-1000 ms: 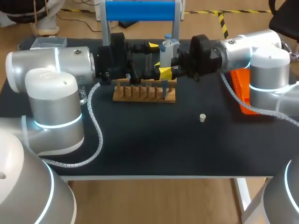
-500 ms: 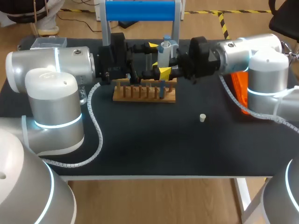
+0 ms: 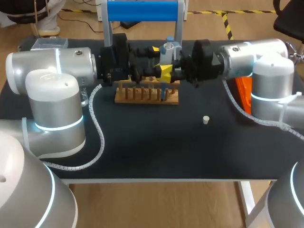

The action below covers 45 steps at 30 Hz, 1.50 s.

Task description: Invert the test tube, pick up the pipette, mount the tip to pipette, aspirate from beaker and dispense into the tube, eject the tip, return the pipette, and cap with the stopper.

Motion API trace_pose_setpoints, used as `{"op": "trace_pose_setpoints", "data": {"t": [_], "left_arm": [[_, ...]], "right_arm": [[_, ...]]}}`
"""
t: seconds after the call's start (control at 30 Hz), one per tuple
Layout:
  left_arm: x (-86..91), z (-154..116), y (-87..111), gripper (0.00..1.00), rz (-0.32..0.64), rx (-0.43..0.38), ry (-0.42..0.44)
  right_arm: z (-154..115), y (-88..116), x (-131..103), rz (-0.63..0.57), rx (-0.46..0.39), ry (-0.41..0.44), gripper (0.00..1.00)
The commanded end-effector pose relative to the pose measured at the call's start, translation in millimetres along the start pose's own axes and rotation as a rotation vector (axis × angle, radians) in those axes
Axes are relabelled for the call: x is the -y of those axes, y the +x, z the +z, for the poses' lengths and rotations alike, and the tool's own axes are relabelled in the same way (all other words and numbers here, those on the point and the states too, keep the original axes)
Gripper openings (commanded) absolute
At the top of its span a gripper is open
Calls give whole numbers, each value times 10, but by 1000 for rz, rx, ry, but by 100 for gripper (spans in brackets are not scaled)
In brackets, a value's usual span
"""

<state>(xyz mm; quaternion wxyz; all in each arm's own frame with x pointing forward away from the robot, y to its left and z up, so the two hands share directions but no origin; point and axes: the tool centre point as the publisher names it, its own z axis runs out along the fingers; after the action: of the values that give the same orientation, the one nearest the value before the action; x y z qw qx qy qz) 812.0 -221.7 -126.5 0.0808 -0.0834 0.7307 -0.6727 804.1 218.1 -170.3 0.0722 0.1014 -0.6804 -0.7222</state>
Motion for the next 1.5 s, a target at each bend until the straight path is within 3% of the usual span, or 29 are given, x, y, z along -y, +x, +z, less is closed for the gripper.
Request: {"op": "trace_pose_setpoints", "data": {"t": [0.03,0.47,0.5,0.53,0.57,0.87,1.1,1.33,1.5], "left_arm": [[-6,13,7,0,1,4,2],[-6,13,7,0,1,4,2],[-6,13,7,0,1,4,2],[-6,13,7,0,1,4,2],[-6,13,7,0,1,4,2],[-6,13,7,0,1,4,2],[-6,13,7,0,1,4,2],[-6,13,7,0,1,4,2],[-6,13,7,0,1,4,2]], "right_arm": [[-14,31,-2,-2,8,-3,0],[-10,28,2,7,1,1,0],[-11,26,2,8,3,1,16],[-12,26,1,9,4,3,75],[-16,24,-2,9,6,3,100],[-161,34,-71,22,-15,2,100],[-779,-49,-118,54,16,24,100],[-1390,-480,-124,44,134,108,100],[-1554,-945,-157,52,187,172,100]]}}
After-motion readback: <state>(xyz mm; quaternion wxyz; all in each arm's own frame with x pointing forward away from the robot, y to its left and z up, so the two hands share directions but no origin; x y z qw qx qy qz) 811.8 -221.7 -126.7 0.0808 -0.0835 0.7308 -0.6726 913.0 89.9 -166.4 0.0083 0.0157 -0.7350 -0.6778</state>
